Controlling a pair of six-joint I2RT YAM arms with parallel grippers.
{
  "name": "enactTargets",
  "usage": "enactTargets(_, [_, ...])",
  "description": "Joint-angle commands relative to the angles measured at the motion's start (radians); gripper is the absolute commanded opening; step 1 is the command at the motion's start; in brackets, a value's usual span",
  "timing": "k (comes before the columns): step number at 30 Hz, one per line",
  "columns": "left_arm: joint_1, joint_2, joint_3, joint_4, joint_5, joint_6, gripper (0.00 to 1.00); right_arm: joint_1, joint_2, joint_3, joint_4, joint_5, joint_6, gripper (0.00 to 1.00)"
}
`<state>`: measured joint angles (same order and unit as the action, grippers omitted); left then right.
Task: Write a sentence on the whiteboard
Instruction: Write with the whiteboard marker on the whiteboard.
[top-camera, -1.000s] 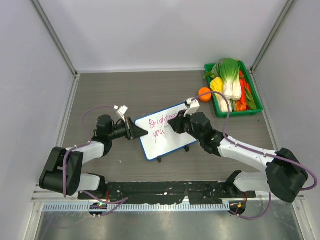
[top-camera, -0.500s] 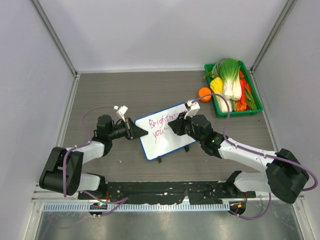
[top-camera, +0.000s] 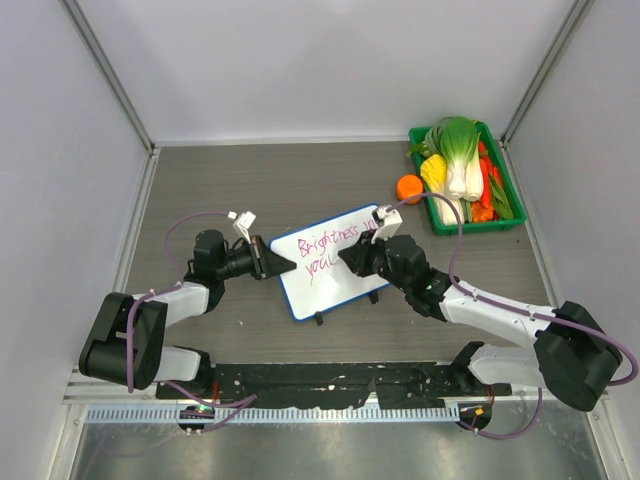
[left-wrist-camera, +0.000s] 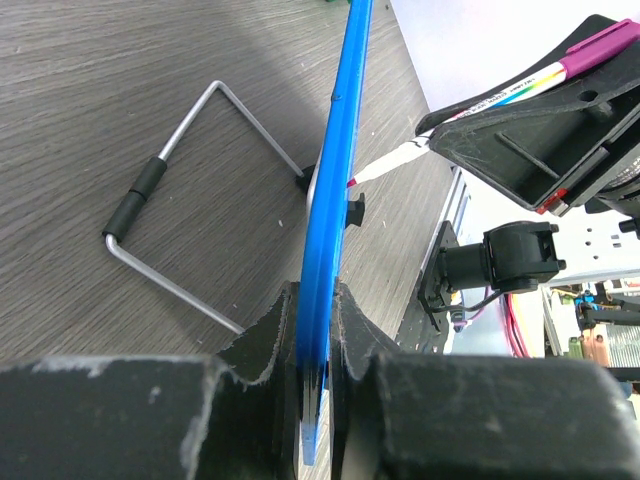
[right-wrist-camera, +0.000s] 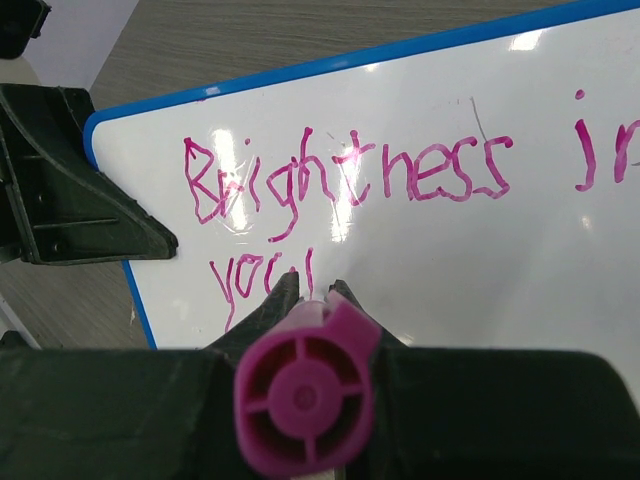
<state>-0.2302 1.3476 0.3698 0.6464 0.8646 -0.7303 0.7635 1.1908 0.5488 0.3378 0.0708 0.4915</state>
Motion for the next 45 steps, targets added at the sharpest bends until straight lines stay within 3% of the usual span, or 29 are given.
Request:
enactTargets(1, [-0.003, 0.025, -0.005, -0.06, -0.067, 0.088, 0.0, -0.003, 0.001, -0.013, -0.008, 0.02, -0.013, 0.01])
enactTargets(23, [-0.003, 0.019, -0.006, -0.062, -0.064, 0.085, 0.0, -0.006, 0.035, 0.089, 0.006, 0.072, -0.03, 0.01])
enactTargets(45, [-0.001, 0.015, -0.008, -0.065, -0.065, 0.089, 0.0, -0.02, 0.018, 0.053, -0.026, 0.095, -0.014, 0.01])
